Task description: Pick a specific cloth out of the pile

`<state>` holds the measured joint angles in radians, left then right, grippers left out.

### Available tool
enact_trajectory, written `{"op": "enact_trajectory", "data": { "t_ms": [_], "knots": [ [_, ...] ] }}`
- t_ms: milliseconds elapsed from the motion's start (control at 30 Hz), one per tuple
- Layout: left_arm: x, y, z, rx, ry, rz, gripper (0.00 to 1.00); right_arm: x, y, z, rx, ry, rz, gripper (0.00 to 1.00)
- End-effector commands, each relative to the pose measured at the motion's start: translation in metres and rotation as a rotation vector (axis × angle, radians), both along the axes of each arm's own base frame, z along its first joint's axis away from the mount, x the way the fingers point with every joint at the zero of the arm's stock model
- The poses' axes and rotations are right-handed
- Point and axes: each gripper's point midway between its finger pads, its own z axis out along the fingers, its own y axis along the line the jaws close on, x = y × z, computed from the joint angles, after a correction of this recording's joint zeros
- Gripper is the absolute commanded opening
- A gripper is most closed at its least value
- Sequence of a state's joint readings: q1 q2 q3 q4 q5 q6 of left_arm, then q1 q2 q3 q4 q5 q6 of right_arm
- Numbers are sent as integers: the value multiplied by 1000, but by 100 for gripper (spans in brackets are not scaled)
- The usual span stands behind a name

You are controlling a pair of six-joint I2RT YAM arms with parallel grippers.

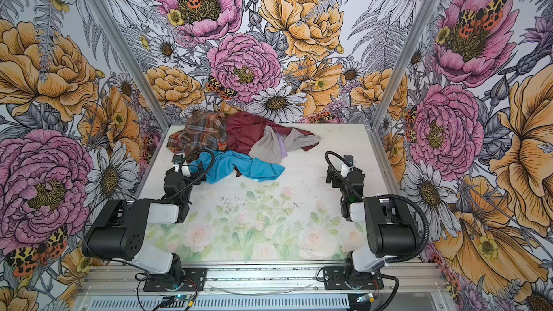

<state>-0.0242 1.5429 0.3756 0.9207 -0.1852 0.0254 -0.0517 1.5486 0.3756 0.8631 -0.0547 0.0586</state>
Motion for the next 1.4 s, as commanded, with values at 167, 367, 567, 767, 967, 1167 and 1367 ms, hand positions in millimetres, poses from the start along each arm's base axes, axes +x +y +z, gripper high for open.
{"op": "enact_trajectory", "data": {
  "t_ms": [167,367,567,767,967,1167,1367],
  "knots": [
    [1,-1,2,-12,-12,-12,99,5,4,13,3,-38,17,99],
    [1,-1,2,-12,-12,-12,99,5,4,13,4,-38,16,99],
    [1,-1,2,-12,-12,-11,99,5,4,13,3,-39,17,99],
    [2,-1,2,-12,-12,-12,99,6,4,13,3,-40,17,99],
    [2,1,2,-26,-10,-14,99,5,4,13,3,-38,16,99],
    [2,1,2,-21,-9,-4,99,6,-3,12,21,-33,-4,99],
    [3,1,2,-23,-6,-5,99,6,-1,12,-2,-33,-18,100]
  ]
}}
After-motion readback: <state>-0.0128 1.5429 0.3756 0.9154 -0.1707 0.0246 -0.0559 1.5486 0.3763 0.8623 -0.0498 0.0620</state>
